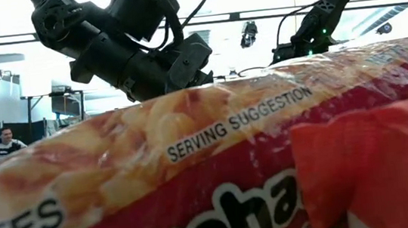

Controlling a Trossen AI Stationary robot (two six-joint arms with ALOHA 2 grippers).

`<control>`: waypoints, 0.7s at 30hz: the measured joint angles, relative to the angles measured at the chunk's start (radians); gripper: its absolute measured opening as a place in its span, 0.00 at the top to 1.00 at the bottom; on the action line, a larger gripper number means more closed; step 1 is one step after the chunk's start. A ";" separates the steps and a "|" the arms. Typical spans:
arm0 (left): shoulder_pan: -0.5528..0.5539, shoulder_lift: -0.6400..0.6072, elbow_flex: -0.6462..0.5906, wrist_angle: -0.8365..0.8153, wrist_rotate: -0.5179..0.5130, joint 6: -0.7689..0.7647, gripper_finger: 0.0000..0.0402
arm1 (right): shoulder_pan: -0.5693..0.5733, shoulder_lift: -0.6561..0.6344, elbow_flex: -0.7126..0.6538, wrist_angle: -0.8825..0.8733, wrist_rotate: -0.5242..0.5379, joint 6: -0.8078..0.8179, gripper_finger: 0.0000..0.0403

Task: Sort Maruchan noodles
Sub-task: Put the top orange noodle pack into the green bin, then put the right red noodle pack into the white bin

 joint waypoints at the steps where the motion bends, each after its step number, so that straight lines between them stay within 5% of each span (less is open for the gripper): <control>1: 0.000 0.000 0.000 0.000 0.000 0.000 0.51 | 0.000 -0.006 0.005 -0.006 -0.022 0.011 0.87; 21: 0.011 -0.005 0.000 -0.035 -0.001 0.006 0.51 | 0.076 -0.185 0.021 -0.180 -0.207 0.110 0.68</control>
